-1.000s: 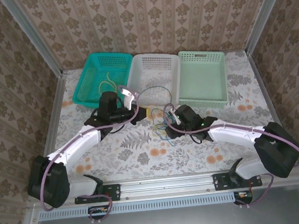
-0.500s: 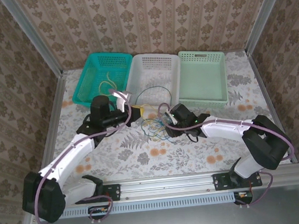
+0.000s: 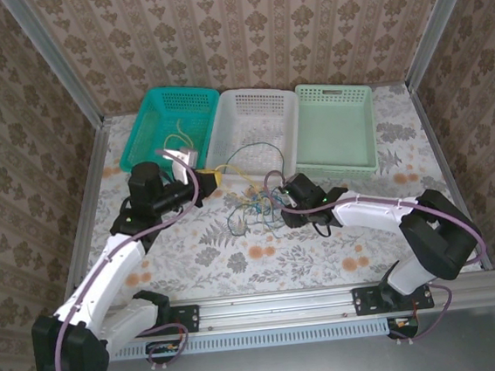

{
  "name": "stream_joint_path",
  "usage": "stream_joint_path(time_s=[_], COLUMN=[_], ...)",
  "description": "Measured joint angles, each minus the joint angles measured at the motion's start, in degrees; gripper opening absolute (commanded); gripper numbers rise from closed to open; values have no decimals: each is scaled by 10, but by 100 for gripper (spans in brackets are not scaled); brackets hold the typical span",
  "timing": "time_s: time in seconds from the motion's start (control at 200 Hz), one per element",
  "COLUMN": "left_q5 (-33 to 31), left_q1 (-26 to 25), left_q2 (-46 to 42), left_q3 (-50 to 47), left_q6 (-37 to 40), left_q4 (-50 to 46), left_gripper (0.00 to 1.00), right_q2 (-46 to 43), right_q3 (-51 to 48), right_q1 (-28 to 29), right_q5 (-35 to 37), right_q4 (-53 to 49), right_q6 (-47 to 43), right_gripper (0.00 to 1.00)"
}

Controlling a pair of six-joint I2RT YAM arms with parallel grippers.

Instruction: Untangle the cables

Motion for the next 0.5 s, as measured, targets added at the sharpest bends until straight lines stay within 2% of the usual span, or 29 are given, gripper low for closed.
stream_joint_path(time_s=[0.065,0.15,0.35,0.5], left_q5=[0,0,1,19], left_q1=[0,0,0,0], left_q2=[0,0,1,13], left_q3=[-9,-17,-21,-21], left_q6=[-7,-14,-26,-42], left_q4=[5,8,18,41], left_gripper=[0,0,0,0], right_q2=[-10,-38,-104,-108], right_q3=[-3,-14,-33,-33], right_q1=[0,0,1,6], right_q5=[-5,-9,-25,-38], right_q4=[5,16,30,44], right_q6=[6,17,16,-4], right_gripper=[65,70,76,76])
